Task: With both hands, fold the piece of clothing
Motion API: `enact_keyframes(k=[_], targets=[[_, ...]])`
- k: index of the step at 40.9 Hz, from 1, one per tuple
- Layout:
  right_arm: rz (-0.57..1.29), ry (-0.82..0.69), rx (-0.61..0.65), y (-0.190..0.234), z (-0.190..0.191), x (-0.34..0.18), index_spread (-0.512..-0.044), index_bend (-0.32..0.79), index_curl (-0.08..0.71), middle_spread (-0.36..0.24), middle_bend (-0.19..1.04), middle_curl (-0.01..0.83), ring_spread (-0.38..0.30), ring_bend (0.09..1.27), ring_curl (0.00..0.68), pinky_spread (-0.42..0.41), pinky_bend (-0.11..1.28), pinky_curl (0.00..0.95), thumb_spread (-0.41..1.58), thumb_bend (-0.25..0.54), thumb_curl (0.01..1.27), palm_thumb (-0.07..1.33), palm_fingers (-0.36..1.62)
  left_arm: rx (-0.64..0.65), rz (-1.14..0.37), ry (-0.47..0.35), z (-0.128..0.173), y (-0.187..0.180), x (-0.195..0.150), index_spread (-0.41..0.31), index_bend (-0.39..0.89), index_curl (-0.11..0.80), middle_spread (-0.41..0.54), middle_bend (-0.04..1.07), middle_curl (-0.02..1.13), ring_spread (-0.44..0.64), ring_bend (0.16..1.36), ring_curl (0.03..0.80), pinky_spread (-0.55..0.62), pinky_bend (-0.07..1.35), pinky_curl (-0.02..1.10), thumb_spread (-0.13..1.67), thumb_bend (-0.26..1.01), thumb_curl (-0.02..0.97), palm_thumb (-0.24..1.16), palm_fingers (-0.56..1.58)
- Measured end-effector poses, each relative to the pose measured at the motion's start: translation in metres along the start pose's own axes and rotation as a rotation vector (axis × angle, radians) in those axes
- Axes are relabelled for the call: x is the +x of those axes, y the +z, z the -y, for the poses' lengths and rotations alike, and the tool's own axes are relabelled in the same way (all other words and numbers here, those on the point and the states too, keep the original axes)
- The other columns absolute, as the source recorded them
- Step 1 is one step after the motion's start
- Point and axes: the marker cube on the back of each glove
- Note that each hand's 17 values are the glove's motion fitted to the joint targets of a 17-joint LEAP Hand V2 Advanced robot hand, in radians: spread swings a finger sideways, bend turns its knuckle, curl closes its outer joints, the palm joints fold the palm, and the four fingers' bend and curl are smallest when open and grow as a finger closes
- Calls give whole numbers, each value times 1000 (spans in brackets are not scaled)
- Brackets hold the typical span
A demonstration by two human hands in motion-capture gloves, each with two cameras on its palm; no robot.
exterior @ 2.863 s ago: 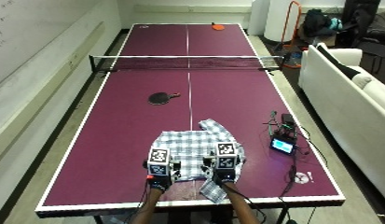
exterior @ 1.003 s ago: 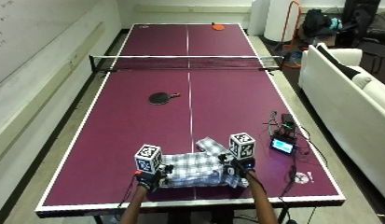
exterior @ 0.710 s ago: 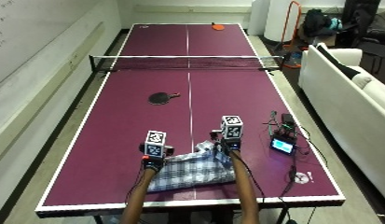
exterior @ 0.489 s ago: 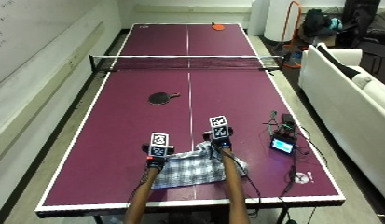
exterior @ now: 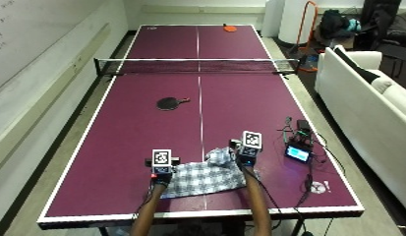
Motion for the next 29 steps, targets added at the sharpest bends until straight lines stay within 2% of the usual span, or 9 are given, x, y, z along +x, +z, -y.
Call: enact_keyframes(k=[4,10,14,18,21,24,26,28,29], targets=[[70,131,-23,12,-34,38,-347,98,358,-253,335,426,-242,555,401,-94,413,398,1094,-21,283,831,803,76,18,47,-12,4,6,-262,87,415,-313,300,477,-278,560,410,-95,251,401,1199,-11,268,643,863],[74,209,-251,49,-76,61,-330,37,299,-162,213,393,-126,491,378,27,521,421,1139,-64,261,676,538,-359,2,121,-72,25,19,-230,125,393,-267,180,436,-209,503,385,-50,283,408,1200,-27,264,621,786],[69,202,-332,69,-86,63,-319,36,255,-108,175,375,-71,514,371,84,571,421,1164,-52,249,593,458,-385,-41,147,-74,38,24,-204,130,387,-217,135,415,-140,482,386,10,293,419,1253,-54,233,503,669],[22,187,-247,79,-86,57,-299,-5,199,-74,138,345,-73,640,387,132,622,417,1190,-33,240,550,417,-382,-81,150,-74,47,29,-166,118,372,-150,102,385,-54,469,379,56,364,436,1328,-50,196,386,555],[-47,187,-122,78,-81,53,-294,-12,161,-74,187,348,-94,707,386,141,628,402,1216,-11,243,572,470,-378,-76,150,-74,48,32,-146,124,362,-115,108,362,-4,476,371,83,393,438,1386,-40,175,314,518],[-141,199,-42,71,-77,56,-310,-14,126,-146,366,396,-178,761,393,56,580,373,1248,22,255,640,713,-411,-75,152,-73,49,39,-135,136,356,-88,123,347,32,486,363,113,399,433,1442,-27,160,266,496],[-185,224,-28,66,-73,63,-314,-14,112,-183,424,413,-207,782,400,-11,585,374,1255,38,263,681,822,-452,-86,160,-73,49,47,-129,143,356,-77,129,339,51,491,360,124,406,431,1468,-19,154,245,494],[-191,266,-45,62,-71,73,-324,38,116,-217,518,441,-224,804,407,-135,569,361,1241,78,284,773,1076,-450,-95,175,-69,50,56,-125,146,355,-69,131,333,66,497,358,132,412,430,1490,-17,147,222,491],[-178,289,-61,60,-70,79,-326,33,113,-225,521,442,-230,802,406,-158,563,359,1239,79,286,785,1079,-430,-98,182,-66,51,60,-123,147,355,-65,134,330,72,500,357,136,414,429,1499,-15,144,214,490]])
